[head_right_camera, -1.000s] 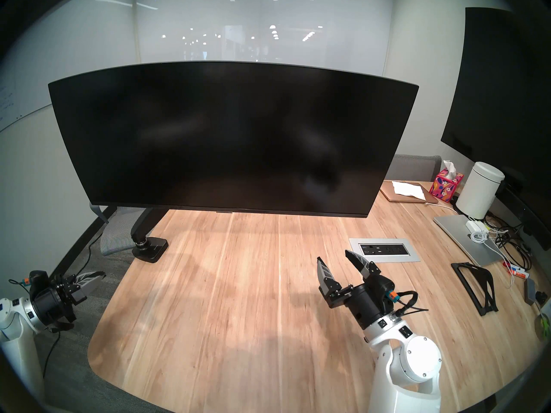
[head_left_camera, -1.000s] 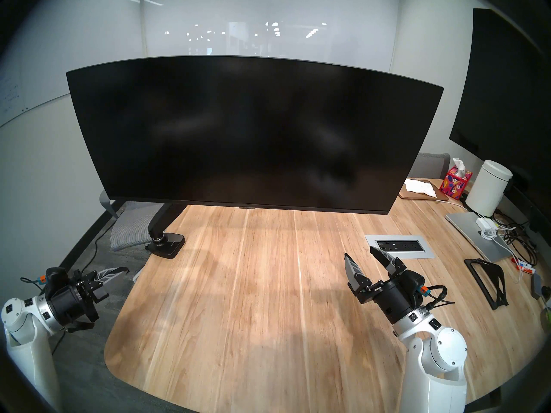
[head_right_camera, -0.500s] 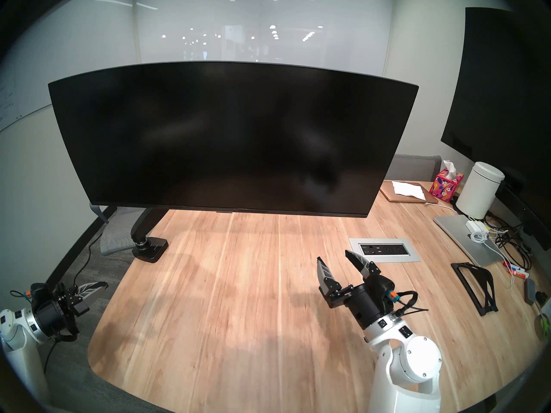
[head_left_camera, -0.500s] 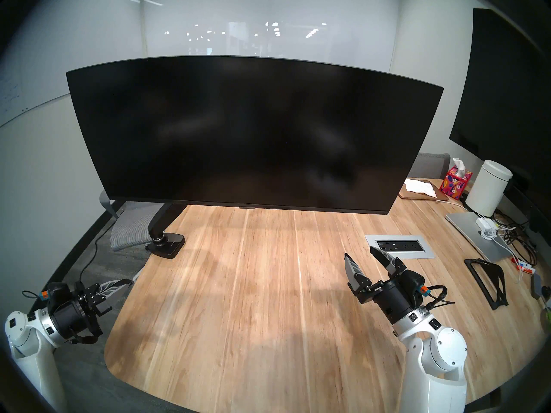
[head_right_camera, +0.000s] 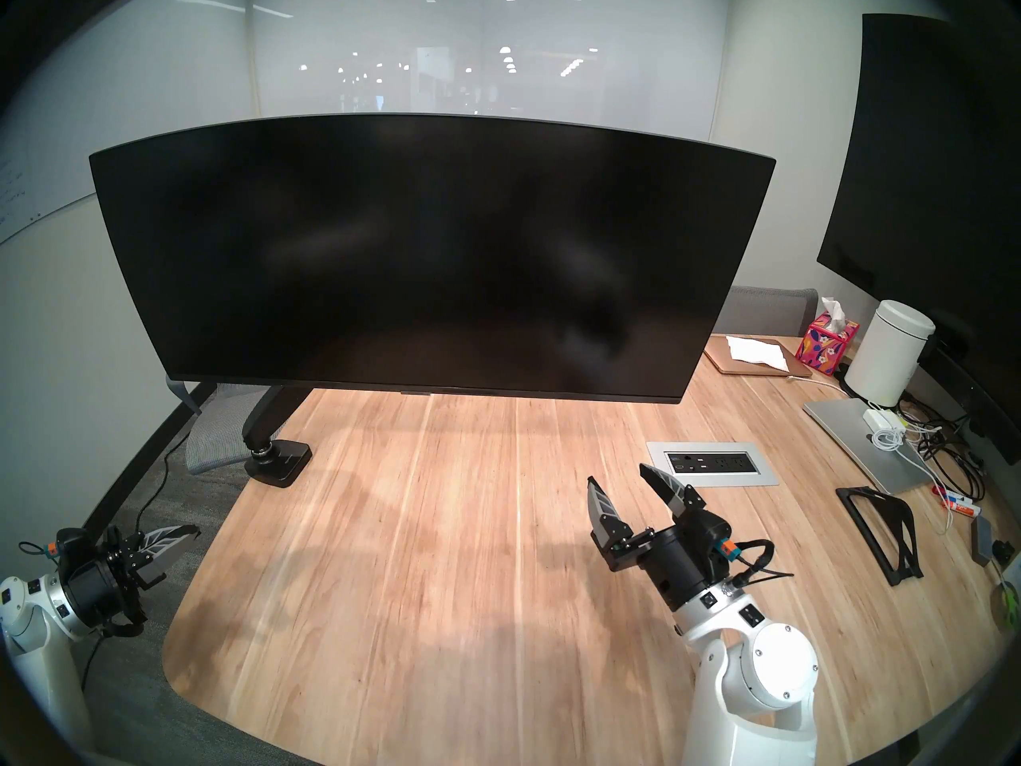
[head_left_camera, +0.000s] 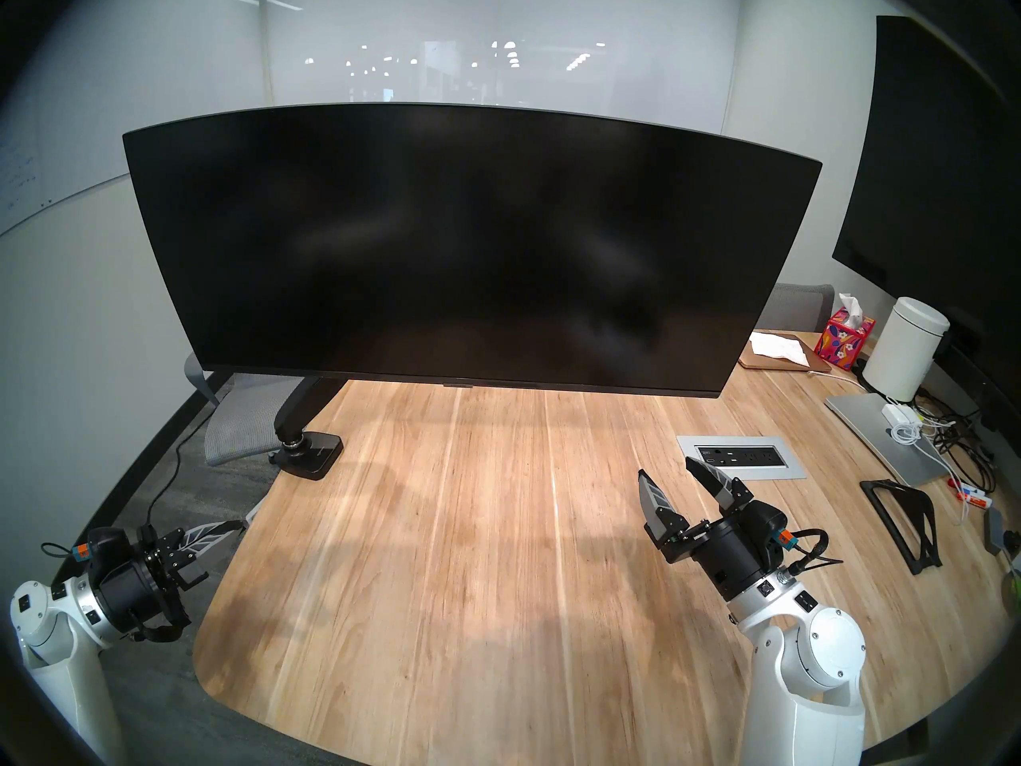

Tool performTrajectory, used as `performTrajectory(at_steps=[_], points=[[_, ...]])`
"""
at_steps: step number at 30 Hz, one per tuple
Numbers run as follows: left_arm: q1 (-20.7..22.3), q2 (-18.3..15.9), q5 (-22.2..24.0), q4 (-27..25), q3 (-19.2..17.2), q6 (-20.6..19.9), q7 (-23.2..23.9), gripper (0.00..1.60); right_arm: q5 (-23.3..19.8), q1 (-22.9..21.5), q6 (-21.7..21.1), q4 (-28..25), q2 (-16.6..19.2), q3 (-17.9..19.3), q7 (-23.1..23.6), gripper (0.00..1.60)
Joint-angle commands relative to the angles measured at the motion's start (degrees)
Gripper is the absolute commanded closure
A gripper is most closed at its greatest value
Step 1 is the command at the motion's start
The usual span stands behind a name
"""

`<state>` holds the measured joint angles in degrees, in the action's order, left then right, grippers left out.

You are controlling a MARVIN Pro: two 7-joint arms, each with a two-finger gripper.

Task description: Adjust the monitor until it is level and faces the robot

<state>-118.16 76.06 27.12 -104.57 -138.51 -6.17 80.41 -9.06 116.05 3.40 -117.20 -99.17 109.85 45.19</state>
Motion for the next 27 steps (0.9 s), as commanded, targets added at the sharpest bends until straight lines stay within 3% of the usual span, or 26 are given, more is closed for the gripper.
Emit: performTrajectory(at_steps=[1,3,6,7,8,9,27], points=[[0.42,-0.35,0.32,-0.56,-0.33,0.05,0.13,1.60,-0.30,-0.30,-0.09,-1.04,0.15,-0.15,-0.14,0.00],[0.53,-0.32,0.49,-0.51,-0.43,-0.09,0.28,1.60,-0.30,-0.30,-0.09,-1.04,0.15,-0.15,-0.14,0.00],[0.64,-0.35,0.59,-0.52,-0.56,-0.21,0.55,0.87,-0.30,-0.30,-0.09,-1.05,0.15,-0.15,-0.14,0.00],[0.68,-0.36,0.61,-0.52,-0.59,-0.23,0.64,0.39,-0.30,-0.30,-0.09,-1.05,0.15,-0.15,-0.14,0.00],[0.72,-0.35,0.60,-0.51,-0.62,-0.29,0.70,0.06,-0.30,-0.30,-0.09,-1.05,0.15,-0.15,-0.14,0.00],[0.76,-0.33,0.61,-0.51,-0.65,-0.39,0.76,0.00,-0.30,-0.30,-0.09,-1.05,0.15,-0.15,-0.14,0.00],[1.12,-0.15,0.28,-0.21,-0.95,-1.88,2.01,0.00,-0.30,-0.30,-0.09,-1.05,0.15,-0.15,-0.14,0.00]])
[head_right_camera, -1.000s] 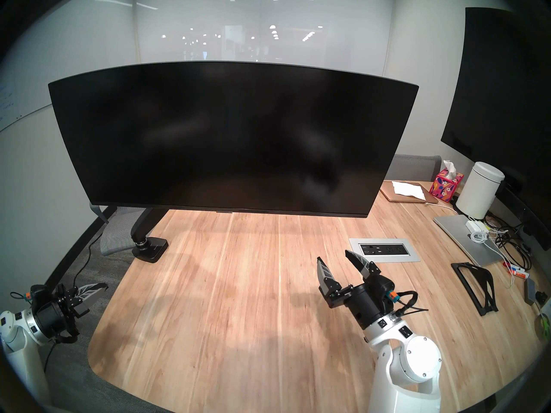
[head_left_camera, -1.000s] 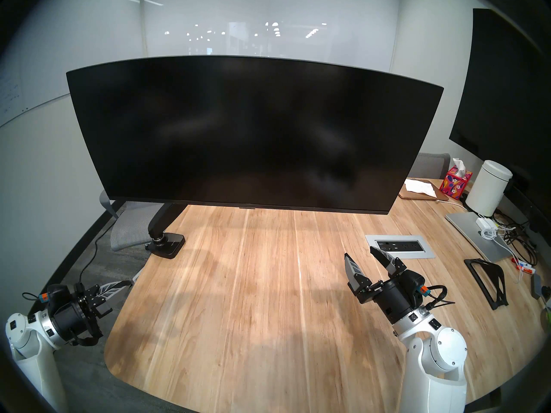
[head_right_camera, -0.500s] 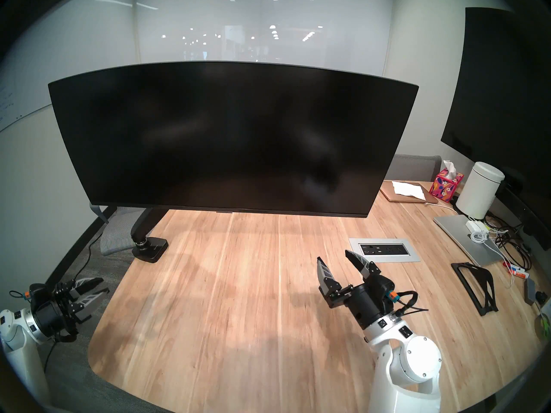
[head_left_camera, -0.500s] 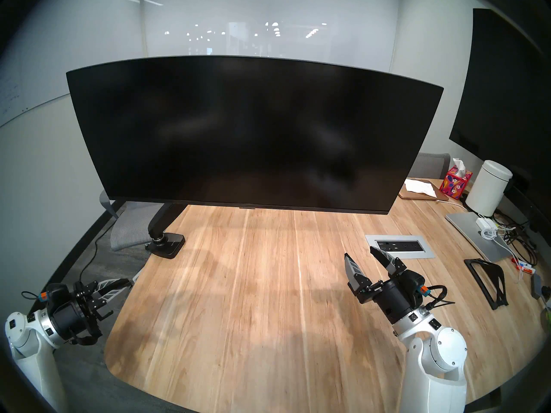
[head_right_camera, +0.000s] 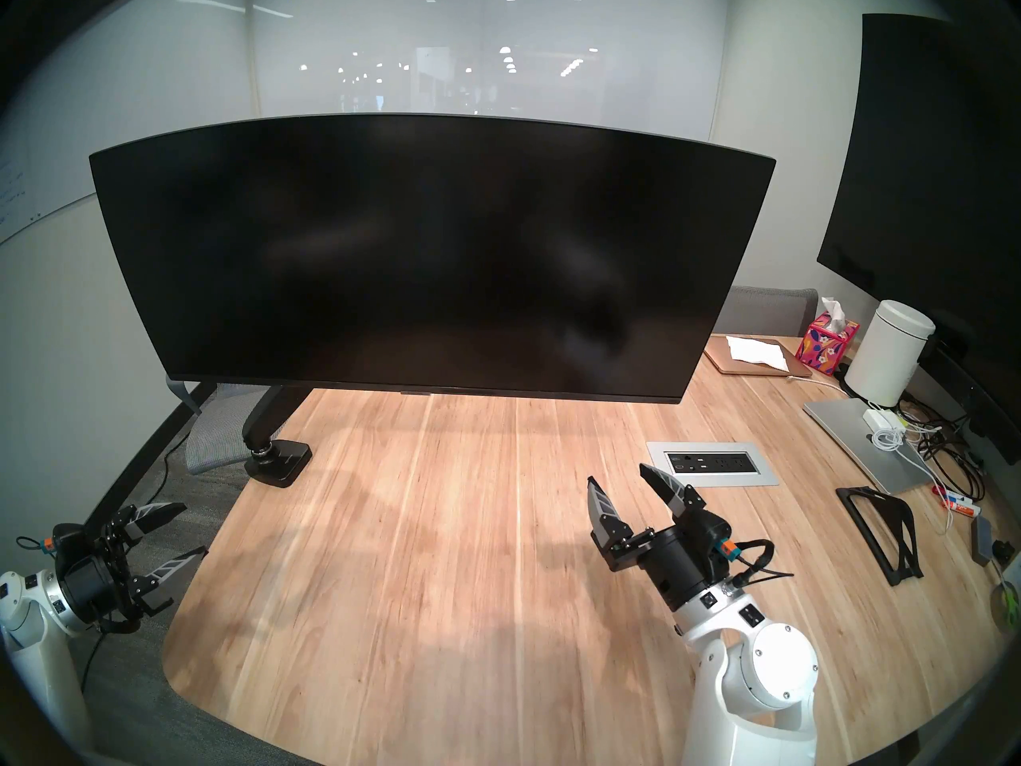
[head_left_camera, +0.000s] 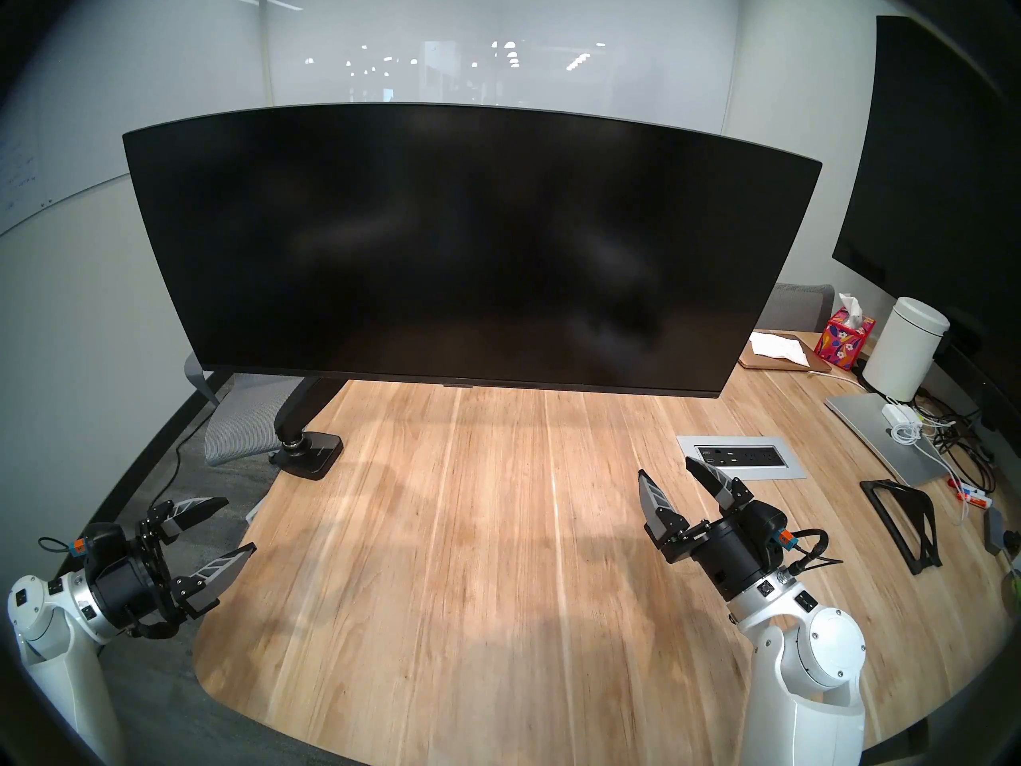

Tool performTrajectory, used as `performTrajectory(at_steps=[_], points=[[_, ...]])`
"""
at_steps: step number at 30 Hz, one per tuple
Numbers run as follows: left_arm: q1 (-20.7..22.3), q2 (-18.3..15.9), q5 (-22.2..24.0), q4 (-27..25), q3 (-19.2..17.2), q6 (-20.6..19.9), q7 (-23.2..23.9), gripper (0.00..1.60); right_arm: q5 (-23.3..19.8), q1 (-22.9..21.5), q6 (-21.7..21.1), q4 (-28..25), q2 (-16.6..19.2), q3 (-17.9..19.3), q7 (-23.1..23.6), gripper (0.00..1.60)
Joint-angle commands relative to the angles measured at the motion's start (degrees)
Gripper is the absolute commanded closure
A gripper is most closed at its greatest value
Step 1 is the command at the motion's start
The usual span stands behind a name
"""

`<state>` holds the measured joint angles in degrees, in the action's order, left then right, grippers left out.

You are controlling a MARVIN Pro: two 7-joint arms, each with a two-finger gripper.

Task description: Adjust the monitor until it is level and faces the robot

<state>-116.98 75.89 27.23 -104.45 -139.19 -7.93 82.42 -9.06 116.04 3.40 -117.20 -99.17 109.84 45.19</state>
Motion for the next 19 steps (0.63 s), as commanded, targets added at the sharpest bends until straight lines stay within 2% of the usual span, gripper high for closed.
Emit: performTrajectory(at_steps=[1,19], points=[[-0.04,0.04,0.15,-0.32,-0.28,-0.13,0.02,0.00,-0.30,-0.30,-0.09,-1.05,0.15,-0.15,-0.14,0.00],[0.36,0.35,-0.30,-0.32,-0.54,-0.38,0.45,0.00,-0.30,-0.30,-0.09,-1.05,0.15,-0.15,-0.14,0.00]])
